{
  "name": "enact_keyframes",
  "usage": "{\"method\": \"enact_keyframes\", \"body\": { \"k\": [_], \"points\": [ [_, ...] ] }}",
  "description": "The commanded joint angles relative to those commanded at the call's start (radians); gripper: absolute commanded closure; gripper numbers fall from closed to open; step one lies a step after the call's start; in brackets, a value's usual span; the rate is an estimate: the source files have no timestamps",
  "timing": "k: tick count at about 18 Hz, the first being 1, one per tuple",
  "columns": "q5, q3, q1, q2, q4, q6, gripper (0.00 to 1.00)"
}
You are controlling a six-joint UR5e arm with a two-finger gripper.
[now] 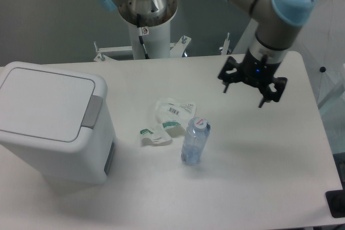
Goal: Open the trash can
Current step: 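Move the gripper over the wrappers toward the trash can's lid edge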
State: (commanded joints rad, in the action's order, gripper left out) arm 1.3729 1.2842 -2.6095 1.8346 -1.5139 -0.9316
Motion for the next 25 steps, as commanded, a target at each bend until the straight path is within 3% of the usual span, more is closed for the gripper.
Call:
{"method": "enact_keyframes", "body": {
  "k": [5,16,25],
  "points": [
    [-0.057,-0.054,0.075,0.011,0.001,0.135,0.0],
    [-0.196,-0.052,0.186,0.011,0.006,0.293,0.0],
    [-0.198,-0.042,0.264,0.02,0.008,0.356,0.0]
  ]
}}
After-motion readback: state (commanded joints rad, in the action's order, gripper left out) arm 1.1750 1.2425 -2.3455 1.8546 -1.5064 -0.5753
